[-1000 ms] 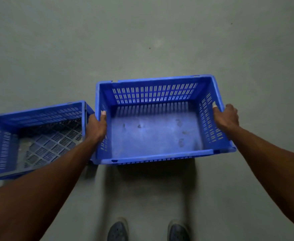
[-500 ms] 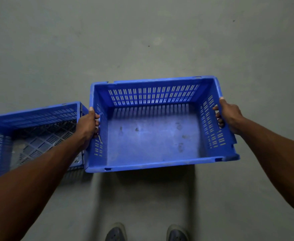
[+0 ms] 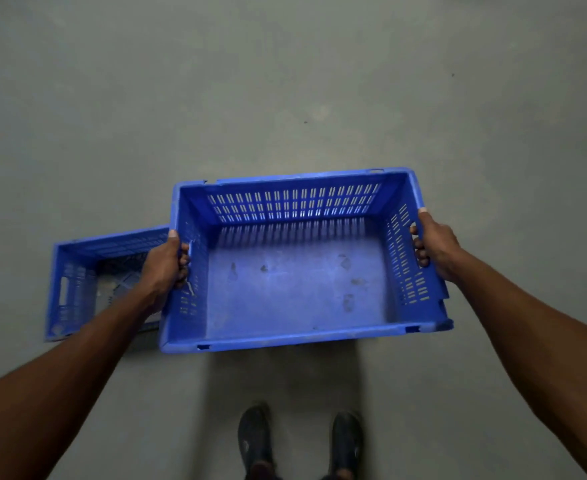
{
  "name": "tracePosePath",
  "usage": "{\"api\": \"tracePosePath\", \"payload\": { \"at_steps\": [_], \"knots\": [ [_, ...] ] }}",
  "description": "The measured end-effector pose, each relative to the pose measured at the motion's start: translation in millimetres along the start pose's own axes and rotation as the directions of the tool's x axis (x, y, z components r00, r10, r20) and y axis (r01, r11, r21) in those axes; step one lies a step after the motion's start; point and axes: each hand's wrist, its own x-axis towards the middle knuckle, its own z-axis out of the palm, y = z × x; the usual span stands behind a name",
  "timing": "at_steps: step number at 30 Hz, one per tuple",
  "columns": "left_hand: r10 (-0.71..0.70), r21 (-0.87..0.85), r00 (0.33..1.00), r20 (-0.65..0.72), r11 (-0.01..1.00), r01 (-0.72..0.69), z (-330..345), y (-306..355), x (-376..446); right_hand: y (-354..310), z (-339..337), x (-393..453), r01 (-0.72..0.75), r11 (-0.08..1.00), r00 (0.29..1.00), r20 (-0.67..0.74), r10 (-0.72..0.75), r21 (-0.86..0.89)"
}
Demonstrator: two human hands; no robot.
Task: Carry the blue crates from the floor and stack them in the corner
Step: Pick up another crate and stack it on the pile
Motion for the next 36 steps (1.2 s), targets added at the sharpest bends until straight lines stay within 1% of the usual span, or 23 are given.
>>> {"api": "tracePosePath", "payload": {
  "at_steps": [5, 9, 12, 16, 20, 23, 26, 29, 33, 36],
  "knots": [
    [-0.024, -0.020, 1.000, -0.002, 1.000, 0.024, -73, 84, -102, -80, -26, -113, 0.012, 1.000, 0.996, 0.094, -0.011, -0.010],
    [-0.021, -0.059, 1.000, -0.016, 0.998, 0.020, -133, 139, -191, -139, -51, -206, 0.062, 0.998, 0.986, 0.155, -0.059, -0.012],
    [-0.012, -0.124, 0.998, -0.062, 0.992, 0.005, -179, 168, -271, -171, -66, -278, 0.110, 0.994, 0.974, 0.202, -0.106, -0.010],
    [0.024, -0.221, 0.984, -0.177, 0.973, -0.064, -233, 174, -379, -196, -73, -367, 0.239, 0.970, 0.936, 0.277, -0.218, -0.047],
    [0.006, -0.273, 0.930, -0.368, 0.955, -0.114, -277, 148, -481, -213, -61, -446, 0.354, 0.932, 0.872, 0.387, -0.300, -0.076],
    [-0.047, -0.327, 0.867, -0.497, 0.935, -0.137, -307, 110, -555, -215, -38, -493, 0.437, 0.893, 0.801, 0.497, -0.334, -0.104],
    [-0.111, -0.377, 0.779, -0.617, 0.911, -0.169, -331, 63, -633, -206, -11, -544, 0.513, 0.849, 0.711, 0.617, -0.338, -0.126],
    [-0.197, -0.426, 0.667, -0.718, 0.883, -0.198, -347, 6, -718, -183, 17, -599, 0.588, 0.796, 0.603, 0.733, -0.316, -0.141],
    [-0.309, -0.479, 0.509, -0.803, 0.843, -0.245, -348, -78, -838, -134, 54, -681, 0.683, 0.717, 0.442, 0.860, -0.255, -0.139],
    [-0.400, -0.515, 0.369, -0.839, 0.802, -0.301, -339, -143, -926, -85, 76, -751, 0.745, 0.658, 0.295, 0.938, -0.184, -0.105]
  ]
}}
